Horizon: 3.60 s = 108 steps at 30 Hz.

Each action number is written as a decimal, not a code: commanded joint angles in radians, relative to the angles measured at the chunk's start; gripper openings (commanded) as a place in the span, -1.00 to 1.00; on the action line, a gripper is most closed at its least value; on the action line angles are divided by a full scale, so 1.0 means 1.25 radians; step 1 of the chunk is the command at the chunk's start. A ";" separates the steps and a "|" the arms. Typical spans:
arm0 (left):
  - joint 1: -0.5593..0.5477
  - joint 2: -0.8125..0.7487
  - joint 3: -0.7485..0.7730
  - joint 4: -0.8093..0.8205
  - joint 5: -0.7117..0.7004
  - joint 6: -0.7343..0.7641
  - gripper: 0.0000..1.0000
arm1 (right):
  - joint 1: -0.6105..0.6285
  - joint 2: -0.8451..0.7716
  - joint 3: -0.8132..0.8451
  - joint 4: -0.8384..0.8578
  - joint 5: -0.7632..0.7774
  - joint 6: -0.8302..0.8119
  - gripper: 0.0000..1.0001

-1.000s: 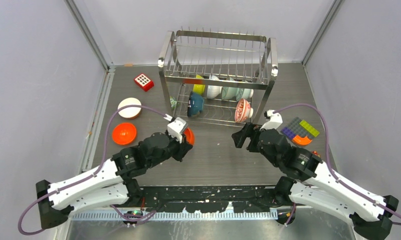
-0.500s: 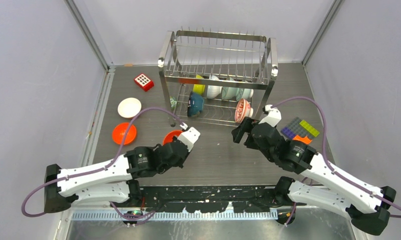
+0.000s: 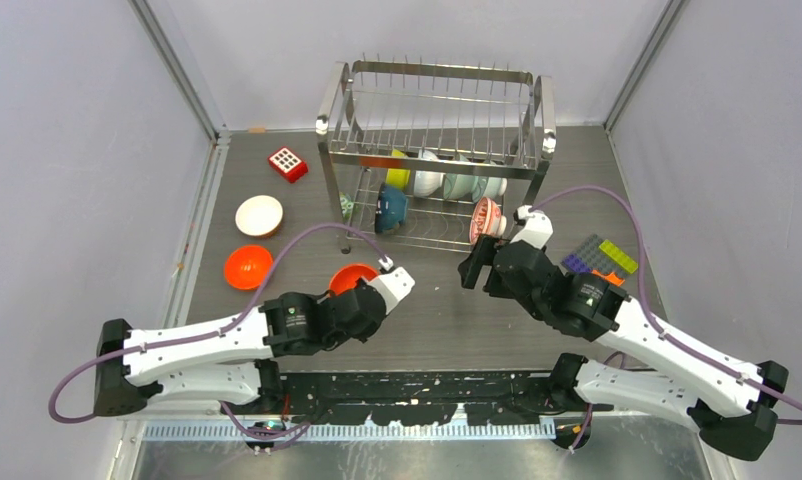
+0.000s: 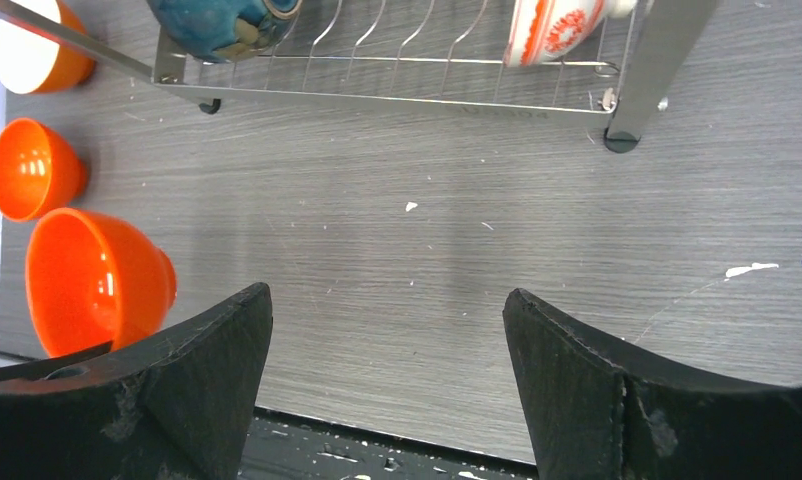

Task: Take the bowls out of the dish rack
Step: Place the bowl with the bowl.

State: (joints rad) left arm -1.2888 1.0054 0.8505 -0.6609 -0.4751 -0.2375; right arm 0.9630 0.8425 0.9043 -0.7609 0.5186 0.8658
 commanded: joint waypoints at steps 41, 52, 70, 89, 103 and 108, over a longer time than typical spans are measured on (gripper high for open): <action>-0.036 -0.135 0.012 -0.038 0.415 0.459 -1.00 | 0.101 0.349 0.267 0.055 -0.212 -0.154 0.80; -0.036 -0.173 -0.012 -0.053 0.413 0.449 -1.00 | 0.102 0.338 0.247 0.102 -0.228 -0.164 0.82; -0.035 -0.189 0.014 -0.075 0.430 0.470 -1.00 | 0.117 0.410 0.299 0.086 -0.324 -0.193 0.62; -0.036 -0.195 0.017 -0.087 0.420 0.470 -1.00 | 0.160 0.483 0.289 0.063 -0.304 -0.206 -0.45; -0.036 -0.217 0.014 -0.017 0.263 0.285 0.26 | 0.162 0.421 0.237 0.089 -0.129 -0.173 -0.98; -0.036 -0.221 0.027 0.028 0.156 0.146 0.44 | 0.161 0.396 0.207 0.111 -0.033 -0.165 -0.98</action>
State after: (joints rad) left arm -1.3338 0.7437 0.8375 -0.7136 -0.1410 0.1162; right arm 1.1675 1.4067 1.1790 -0.6830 0.3313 0.6323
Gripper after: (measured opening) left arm 0.695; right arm 0.083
